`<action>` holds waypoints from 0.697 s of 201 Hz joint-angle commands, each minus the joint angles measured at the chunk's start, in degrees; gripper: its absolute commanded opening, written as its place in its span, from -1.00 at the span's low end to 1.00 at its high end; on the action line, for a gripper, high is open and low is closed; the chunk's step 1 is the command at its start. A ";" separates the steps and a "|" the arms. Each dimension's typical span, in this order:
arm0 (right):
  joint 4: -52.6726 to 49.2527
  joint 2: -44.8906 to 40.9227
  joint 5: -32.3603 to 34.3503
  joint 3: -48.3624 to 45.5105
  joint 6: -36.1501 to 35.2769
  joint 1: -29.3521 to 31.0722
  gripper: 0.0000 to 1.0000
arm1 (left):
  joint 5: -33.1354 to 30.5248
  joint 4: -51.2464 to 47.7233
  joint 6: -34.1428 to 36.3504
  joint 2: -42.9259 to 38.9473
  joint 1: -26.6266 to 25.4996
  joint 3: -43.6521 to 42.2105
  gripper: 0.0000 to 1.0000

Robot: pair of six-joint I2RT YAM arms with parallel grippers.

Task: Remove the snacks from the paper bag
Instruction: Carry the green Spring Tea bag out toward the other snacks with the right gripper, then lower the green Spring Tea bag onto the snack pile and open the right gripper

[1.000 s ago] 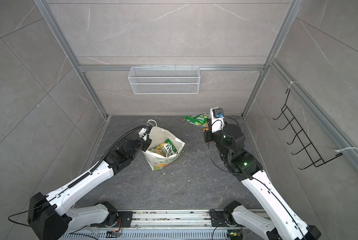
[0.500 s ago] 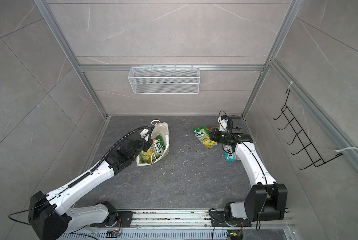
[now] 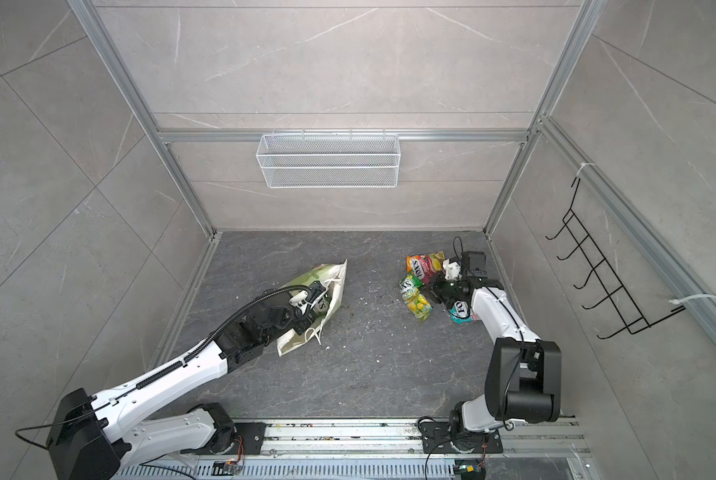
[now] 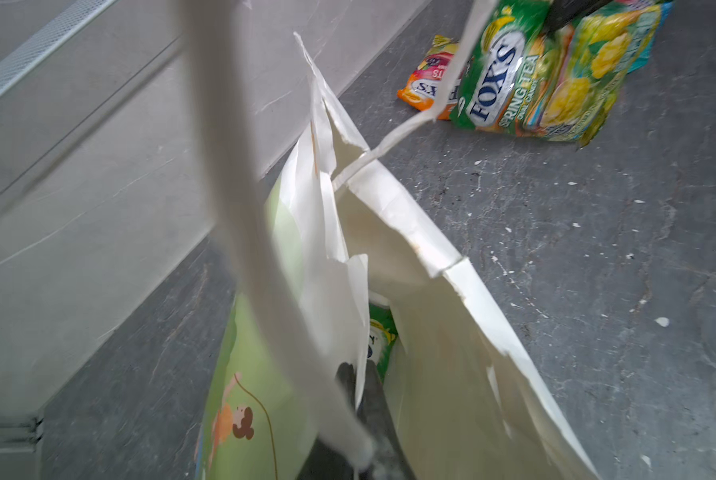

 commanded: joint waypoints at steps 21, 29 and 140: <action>1.68 0.78 3.78 -1.61 -0.15 -2.05 -1.00 | 14.06 -5.33 -1.14 -2.75 -0.56 1.06 -1.00; 0.53 1.62 4.90 -1.36 -0.97 -2.67 -1.00 | 14.71 -7.01 -0.76 -2.95 -0.56 1.75 -1.00; -4.29 5.97 16.63 -0.34 -6.95 -2.98 -1.00 | 9.66 -10.49 4.22 -5.04 -0.56 5.80 -1.00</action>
